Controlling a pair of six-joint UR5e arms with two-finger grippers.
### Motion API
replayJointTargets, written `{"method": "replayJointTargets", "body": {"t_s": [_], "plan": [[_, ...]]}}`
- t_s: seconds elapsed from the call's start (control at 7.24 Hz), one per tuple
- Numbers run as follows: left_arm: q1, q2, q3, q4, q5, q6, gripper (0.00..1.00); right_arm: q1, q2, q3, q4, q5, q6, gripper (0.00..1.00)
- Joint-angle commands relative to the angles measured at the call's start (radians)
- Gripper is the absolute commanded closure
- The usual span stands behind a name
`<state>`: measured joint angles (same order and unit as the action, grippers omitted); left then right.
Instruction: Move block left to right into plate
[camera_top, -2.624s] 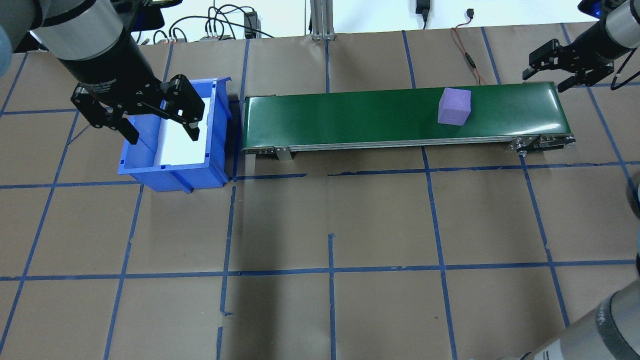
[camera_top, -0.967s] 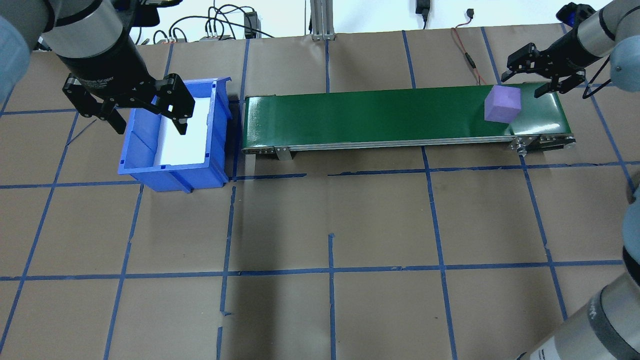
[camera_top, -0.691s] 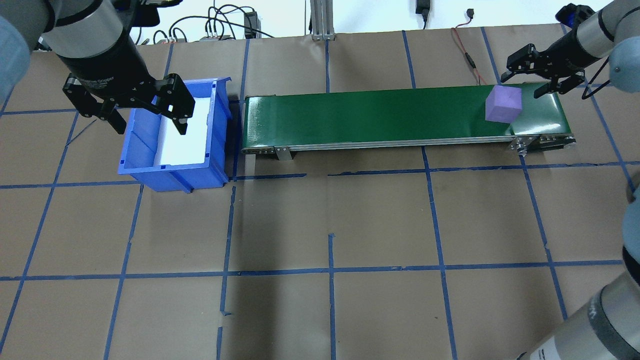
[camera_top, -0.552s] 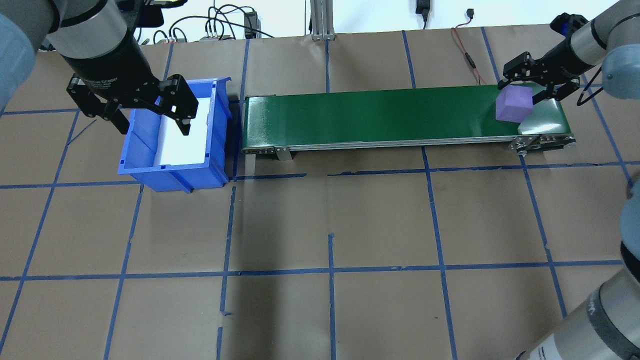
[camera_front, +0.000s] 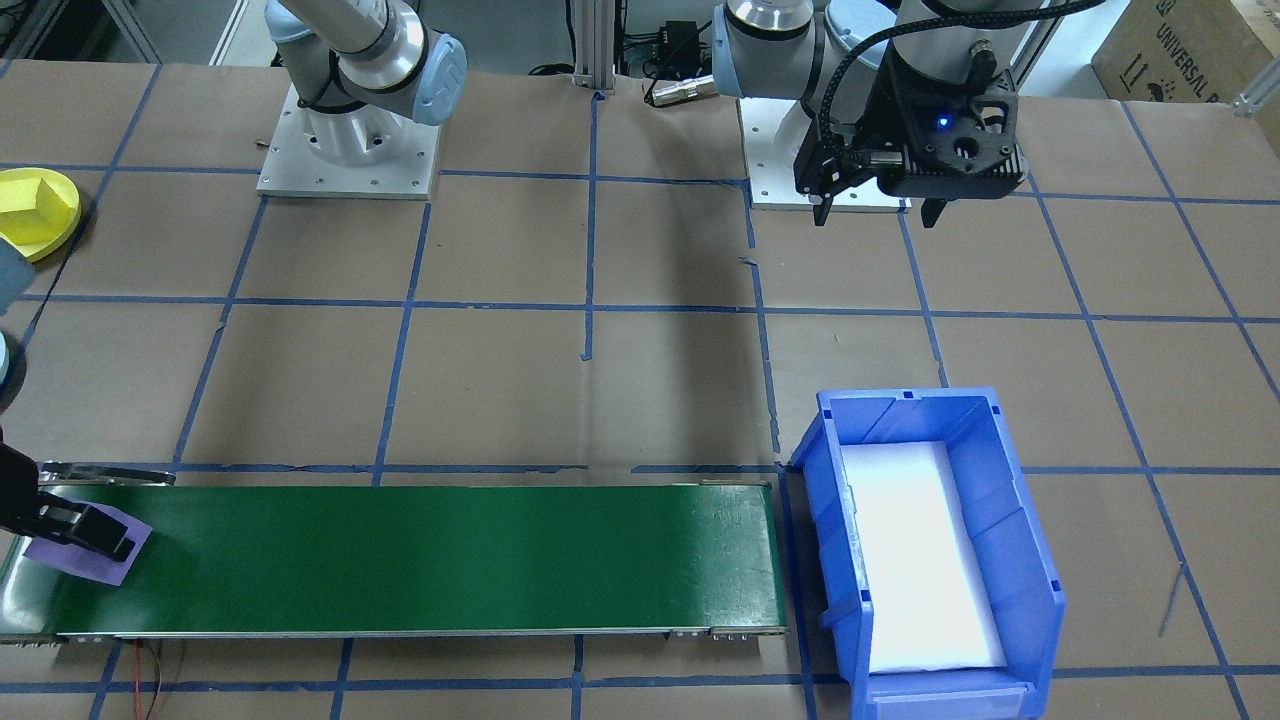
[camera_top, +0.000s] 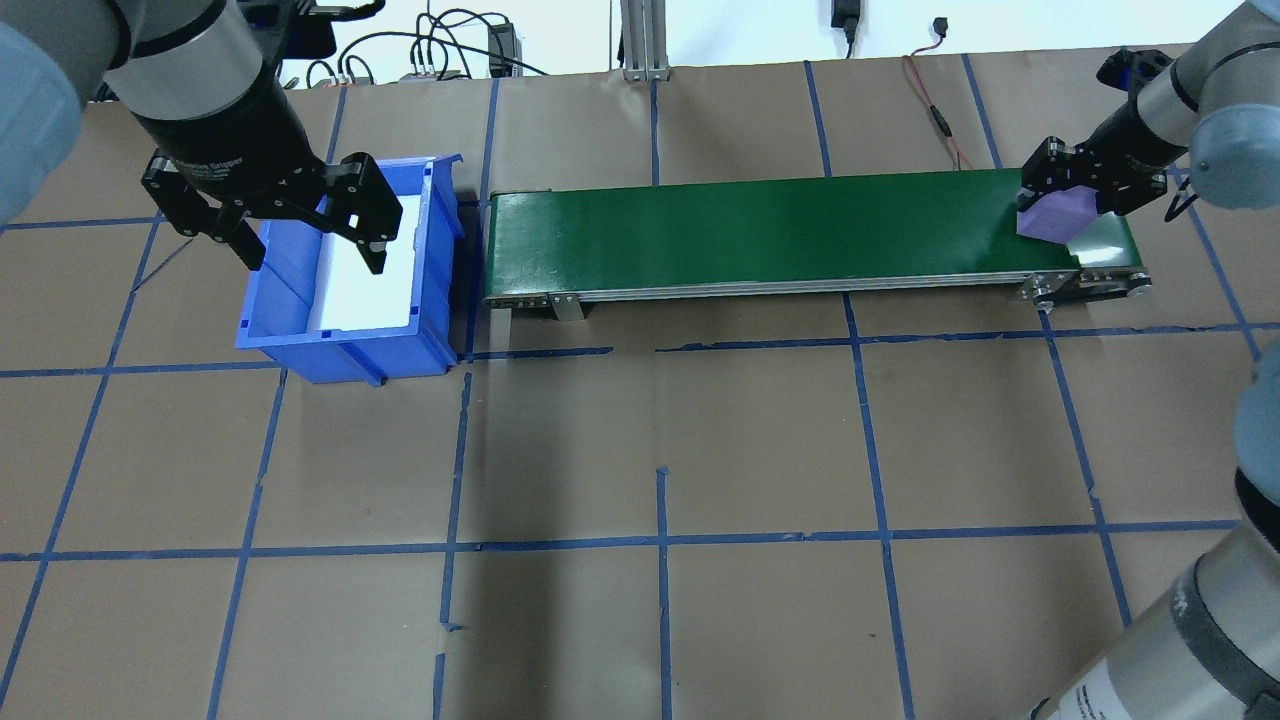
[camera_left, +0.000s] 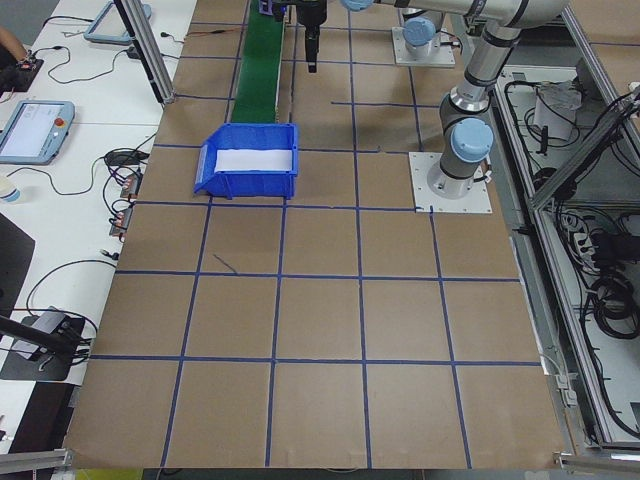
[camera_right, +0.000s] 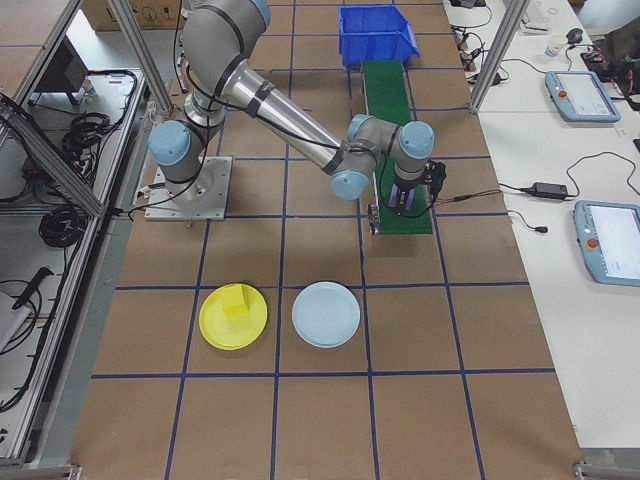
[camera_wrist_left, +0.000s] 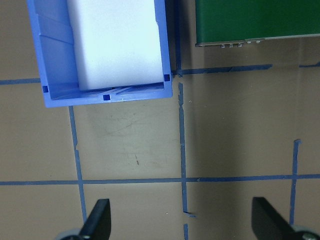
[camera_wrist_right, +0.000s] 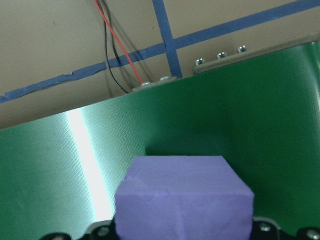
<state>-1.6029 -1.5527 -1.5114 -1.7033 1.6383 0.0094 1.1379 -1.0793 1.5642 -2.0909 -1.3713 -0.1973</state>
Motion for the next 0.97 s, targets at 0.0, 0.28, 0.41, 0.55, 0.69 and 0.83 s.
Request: {"method": "replayJointTargets", "body": {"t_s": [0.0, 0.28, 0.41, 0.55, 0.69, 0.83], "plan": [[0.0, -0.001, -0.016, 0.001, 0.002, -0.003, 0.0, -0.01, -0.057, 0.01, 0.008, -0.075, -0.129, 0.6], [0.0, -0.009, -0.016, 0.022, 0.0, -0.005, 0.0, -0.154, -0.115, 0.028, 0.063, -0.138, -0.312, 0.59], [0.001, -0.012, -0.018, 0.043, 0.0, -0.003, 0.0, -0.255, -0.149, 0.06, 0.124, -0.14, -0.383, 0.58], [0.001, -0.016, -0.018, 0.047, 0.0, -0.005, 0.0, -0.359, -0.157, 0.086, 0.115, -0.166, -0.542, 0.58], [0.001, -0.02, -0.019, 0.047, 0.0, -0.006, 0.0, -0.441, -0.156, 0.089, 0.112, -0.167, -0.62, 0.58], [0.001, -0.02, -0.02, 0.047, 0.003, -0.002, 0.0, -0.514, -0.143, 0.096, 0.111, -0.167, -0.716, 0.58]]}}
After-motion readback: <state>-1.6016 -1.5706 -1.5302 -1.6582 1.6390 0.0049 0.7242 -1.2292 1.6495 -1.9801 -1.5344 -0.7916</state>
